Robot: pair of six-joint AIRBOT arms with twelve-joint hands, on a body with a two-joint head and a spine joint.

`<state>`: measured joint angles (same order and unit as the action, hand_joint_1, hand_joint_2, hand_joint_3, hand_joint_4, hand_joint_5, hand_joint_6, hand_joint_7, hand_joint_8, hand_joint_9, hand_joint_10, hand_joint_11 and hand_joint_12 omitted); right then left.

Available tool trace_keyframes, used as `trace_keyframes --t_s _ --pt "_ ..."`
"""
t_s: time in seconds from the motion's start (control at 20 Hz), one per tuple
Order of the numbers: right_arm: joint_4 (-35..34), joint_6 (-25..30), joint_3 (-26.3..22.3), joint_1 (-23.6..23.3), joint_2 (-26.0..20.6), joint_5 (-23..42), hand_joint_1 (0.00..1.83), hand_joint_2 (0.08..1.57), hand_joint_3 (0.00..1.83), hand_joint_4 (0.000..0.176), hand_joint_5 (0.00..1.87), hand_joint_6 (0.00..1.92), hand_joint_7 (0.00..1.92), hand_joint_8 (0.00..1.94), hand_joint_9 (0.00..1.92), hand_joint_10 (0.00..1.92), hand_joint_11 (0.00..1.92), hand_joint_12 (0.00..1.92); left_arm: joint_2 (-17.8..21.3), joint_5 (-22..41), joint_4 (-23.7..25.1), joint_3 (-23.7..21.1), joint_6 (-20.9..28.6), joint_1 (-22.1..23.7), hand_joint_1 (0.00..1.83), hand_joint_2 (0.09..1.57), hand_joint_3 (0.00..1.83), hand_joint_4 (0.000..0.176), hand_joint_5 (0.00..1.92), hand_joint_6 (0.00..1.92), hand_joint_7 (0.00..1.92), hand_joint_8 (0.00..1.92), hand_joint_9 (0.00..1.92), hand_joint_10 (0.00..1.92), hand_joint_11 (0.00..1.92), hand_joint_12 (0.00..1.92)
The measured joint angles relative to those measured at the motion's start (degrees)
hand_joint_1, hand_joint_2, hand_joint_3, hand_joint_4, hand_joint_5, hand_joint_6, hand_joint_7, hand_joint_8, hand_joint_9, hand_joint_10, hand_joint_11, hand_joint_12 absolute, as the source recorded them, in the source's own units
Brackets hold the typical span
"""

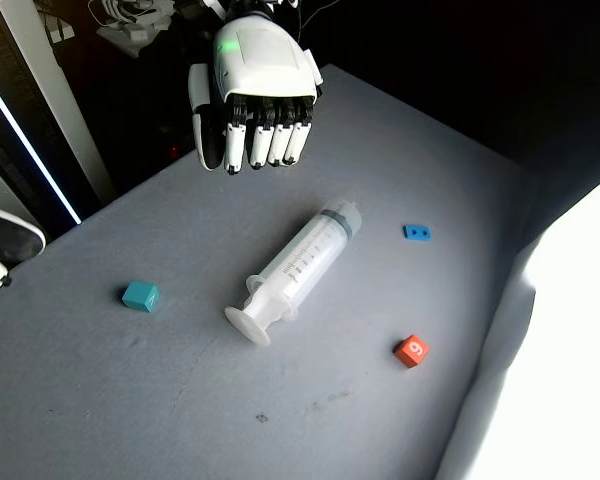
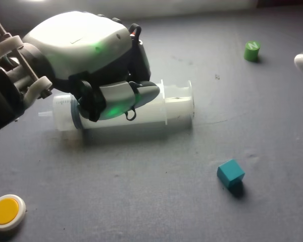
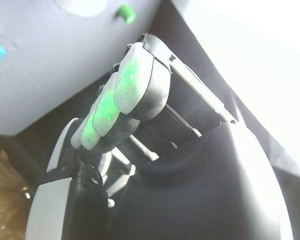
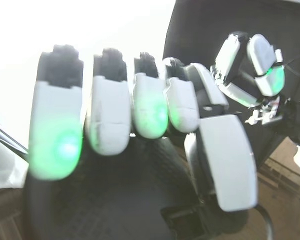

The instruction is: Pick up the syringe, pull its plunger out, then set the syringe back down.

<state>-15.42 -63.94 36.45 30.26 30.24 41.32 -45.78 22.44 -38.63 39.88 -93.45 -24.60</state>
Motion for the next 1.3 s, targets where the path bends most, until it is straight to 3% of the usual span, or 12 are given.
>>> trace_keyframes --t_s 0.05,0.1,0.25,0.35,0.6,0.65,0.7,0.75,0.8,0.95,1.1,1.3 --pt "0.20 0.00 -0.24 0.00 0.02 0.02 0.00 1.17 0.14 0.000 0.10 0.04 0.09 0.04 0.04 0.06 0.00 0.10 0.00 -0.11 -0.02 0.44 -0.17 0.17 0.00 1.09 0.18 0.000 0.00 0.01 0.00 0.01 0.00 0.01 0.00 0.08" --pt "0.42 -0.35 -0.28 0.00 0.00 0.04 0.00 1.22 0.03 0.000 0.11 0.01 0.10 0.01 0.05 0.02 0.00 0.11 0.02 -0.09 -0.52 0.57 -0.66 0.33 0.00 1.16 0.03 0.000 0.00 0.00 0.00 0.00 0.00 0.00 0.00 0.04" --pt "0.37 -0.26 -0.31 0.00 0.13 -0.09 0.00 1.23 0.00 0.000 0.10 0.00 0.09 0.00 0.05 0.00 0.00 0.08 0.00 -0.90 -5.81 0.94 -4.74 0.37 0.00 1.19 0.02 0.000 0.00 0.00 0.00 0.00 0.00 0.00 0.00 0.04" --pt "0.15 -0.26 -0.28 0.00 0.13 0.28 0.00 1.24 0.00 0.000 0.08 0.00 0.07 0.00 0.02 0.00 0.00 0.01 0.00 -0.35 -9.16 0.94 -8.92 1.03 0.00 1.19 0.02 0.000 0.00 0.00 0.00 0.00 0.00 0.00 0.00 0.04" --pt "-0.50 -0.28 -0.28 0.44 0.24 -0.24 0.00 1.25 0.00 0.000 0.11 0.01 0.10 0.01 0.04 0.01 0.02 0.01 -0.13 0.15 -23.26 0.94 -22.53 1.57 0.00 1.20 0.01 0.000 0.00 0.00 0.00 0.00 0.00 0.00 0.00 0.03" --pt "-0.72 -0.13 -0.28 0.44 0.24 -0.22 0.00 1.25 0.00 0.000 0.11 0.01 0.09 0.00 0.04 0.01 0.02 0.01 -0.20 0.70 -26.91 0.94 -26.49 1.73 0.10 1.21 0.01 0.000 0.00 0.00 0.00 0.00 0.00 0.00 0.01 0.03" --pt "-0.70 0.85 -0.28 0.81 0.22 0.00 0.00 1.25 0.00 0.000 0.10 0.00 0.09 0.00 0.04 0.01 0.02 0.01 -0.44 1.38 -29.75 0.94 -28.79 1.90 0.51 1.11 0.00 0.000 0.00 0.00 0.00 0.00 0.00 0.00 0.03 0.04" --pt "-0.85 2.75 -0.28 0.81 0.17 -0.11 0.00 1.25 0.00 0.000 0.12 0.01 0.10 0.01 0.05 0.01 0.02 0.01 -0.81 2.64 -32.76 0.94 -31.89 1.95 0.76 1.01 0.00 0.000 0.00 0.00 0.00 0.00 0.00 0.00 0.00 0.04" --pt "-0.72 3.30 -0.28 0.81 0.11 -0.11 0.00 1.26 0.01 0.000 0.11 0.01 0.10 0.01 0.05 0.01 0.02 0.01 -1.42 3.56 -34.25 1.38 -33.59 1.95 0.89 0.96 0.00 0.000 0.00 0.00 0.00 0.00 0.00 0.00 0.00 0.01" --pt "1.31 3.58 -0.28 1.51 0.00 1.99 0.03 1.26 0.00 0.000 0.16 0.00 0.15 0.00 0.10 0.01 0.04 0.05 -4.74 5.11 -35.93 4.42 -34.45 1.92 1.02 0.88 0.00 0.000 0.00 0.00 0.00 0.00 0.00 0.00 0.02 0.01" --pt "1.95 3.58 -0.28 1.51 -0.04 2.84 0.05 1.27 0.00 0.000 0.16 0.00 0.15 0.00 0.10 0.00 0.00 0.19 -9.16 5.60 -37.75 7.56 -34.47 1.25 1.02 0.85 0.00 0.000 0.00 0.00 0.00 0.00 0.00 0.00 0.01 0.01" --pt "4.20 6.12 0.59 1.73 -0.04 0.74 0.05 1.27 0.00 0.000 0.16 0.00 0.15 0.00 0.11 0.00 0.00 0.21 -14.45 6.78 -41.31 10.80 -36.59 0.13 1.00 0.86 0.00 0.000 0.00 0.00 0.00 0.00 0.00 0.00 0.01 0.02"
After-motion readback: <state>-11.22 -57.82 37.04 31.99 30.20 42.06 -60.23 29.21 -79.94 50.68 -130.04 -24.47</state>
